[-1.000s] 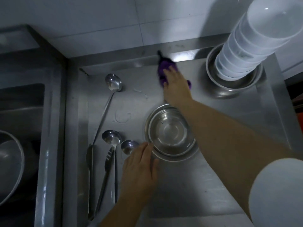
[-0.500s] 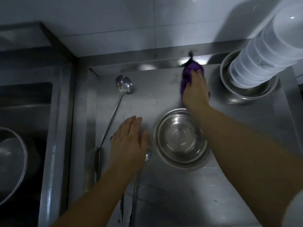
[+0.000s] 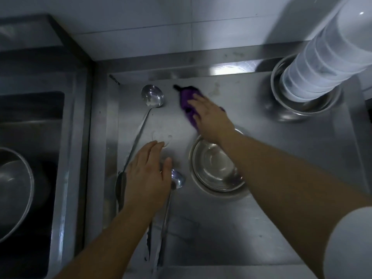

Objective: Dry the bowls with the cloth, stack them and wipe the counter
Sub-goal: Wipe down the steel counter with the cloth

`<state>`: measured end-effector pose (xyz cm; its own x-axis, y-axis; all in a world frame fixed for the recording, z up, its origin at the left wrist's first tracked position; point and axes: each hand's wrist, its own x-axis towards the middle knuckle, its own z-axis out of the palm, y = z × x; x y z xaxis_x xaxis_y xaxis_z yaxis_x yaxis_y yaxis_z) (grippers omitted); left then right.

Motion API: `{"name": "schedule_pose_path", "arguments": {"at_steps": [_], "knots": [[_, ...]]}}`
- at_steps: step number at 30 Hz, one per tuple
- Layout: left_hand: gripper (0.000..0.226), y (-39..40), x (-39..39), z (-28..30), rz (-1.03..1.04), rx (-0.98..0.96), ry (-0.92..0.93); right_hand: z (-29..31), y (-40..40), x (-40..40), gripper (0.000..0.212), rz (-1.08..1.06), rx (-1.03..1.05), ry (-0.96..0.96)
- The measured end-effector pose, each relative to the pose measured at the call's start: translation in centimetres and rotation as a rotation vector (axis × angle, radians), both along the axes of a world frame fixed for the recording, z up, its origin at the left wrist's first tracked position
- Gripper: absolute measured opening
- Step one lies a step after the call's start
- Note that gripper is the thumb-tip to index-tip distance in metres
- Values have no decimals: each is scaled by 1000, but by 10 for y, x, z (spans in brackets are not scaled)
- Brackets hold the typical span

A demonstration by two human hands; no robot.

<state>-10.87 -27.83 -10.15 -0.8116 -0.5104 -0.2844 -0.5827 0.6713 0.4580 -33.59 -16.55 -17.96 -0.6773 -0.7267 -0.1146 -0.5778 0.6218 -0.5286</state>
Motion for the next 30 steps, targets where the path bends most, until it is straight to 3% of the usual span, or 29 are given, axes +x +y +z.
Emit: {"name": "schedule_pose_path", "arguments": {"at_steps": [4, 11, 19, 23, 27, 30], "knots": [[62, 14, 1, -1, -44, 16, 4, -6, 69, -20, 50, -353, 24, 12], [51, 40, 6, 2, -106, 26, -21, -11, 166, 43, 48, -541, 5, 19], [53, 55, 28, 5, -147, -17, -5, -6, 232, 197, 50, -541, 15, -68], [42, 60, 44, 0, -136, -8, 32, -3, 212, 278, 53, -442, 110, -69], [39, 51, 66, 4, -3, 9, 65, 6, 172, 331, 76, -215, 228, -117], [40, 35, 90, 11, 6, -28, 28, 19, 148, 353, 82, -146, 298, -207]]}}
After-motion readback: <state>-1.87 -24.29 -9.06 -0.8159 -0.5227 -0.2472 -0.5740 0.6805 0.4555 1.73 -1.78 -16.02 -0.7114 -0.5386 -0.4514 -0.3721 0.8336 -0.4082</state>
